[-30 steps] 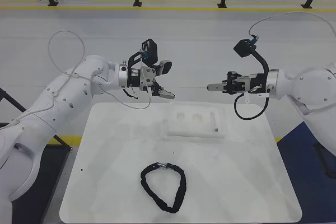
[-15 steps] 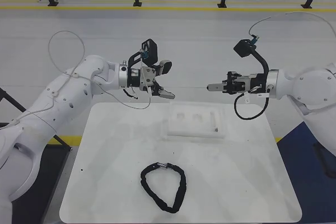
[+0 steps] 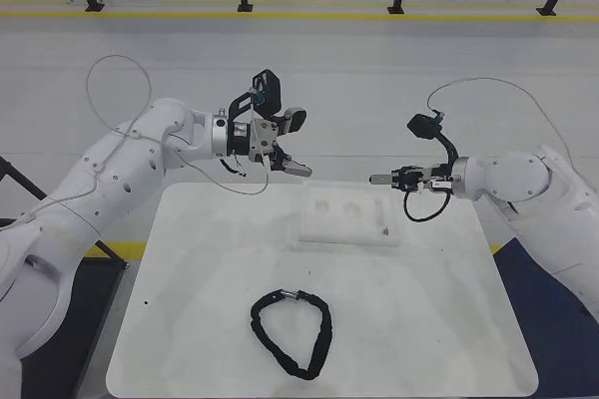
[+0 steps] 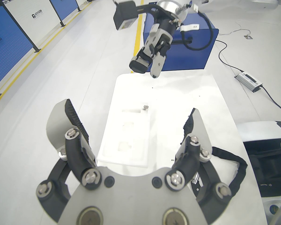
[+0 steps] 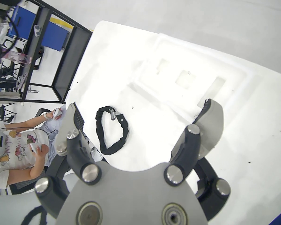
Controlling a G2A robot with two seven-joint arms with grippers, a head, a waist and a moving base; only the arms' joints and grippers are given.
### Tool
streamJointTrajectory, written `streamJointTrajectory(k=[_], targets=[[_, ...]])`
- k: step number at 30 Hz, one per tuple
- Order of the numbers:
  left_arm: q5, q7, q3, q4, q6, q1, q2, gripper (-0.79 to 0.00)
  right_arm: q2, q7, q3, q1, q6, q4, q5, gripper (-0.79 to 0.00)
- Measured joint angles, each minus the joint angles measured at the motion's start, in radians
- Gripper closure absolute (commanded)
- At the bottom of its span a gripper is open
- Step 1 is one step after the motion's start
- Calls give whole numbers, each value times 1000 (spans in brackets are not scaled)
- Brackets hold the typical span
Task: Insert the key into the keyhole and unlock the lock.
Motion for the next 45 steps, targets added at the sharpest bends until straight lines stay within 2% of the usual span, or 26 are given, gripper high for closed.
streamJointTrajectory(k=[4,20,24,31,39,45], targets=[[0,0,0,0,0,0,0,-785,-42,-22,-59,15,88,55,-28,-785],[0,0,0,0,0,0,0,-785,-155,-35,-198,33,266,198,-206,-785],[0,0,0,0,0,0,0,-785,-182,-21,-217,24,259,238,-206,-785],[0,0,0,0,0,0,0,-785,-238,30,-245,17,157,369,-171,-785],[0,0,0,0,0,0,0,-785,-302,57,-260,29,86,514,-146,-785],[0,0,0,0,0,0,0,-785,-308,58,-260,32,79,529,-145,-785]])
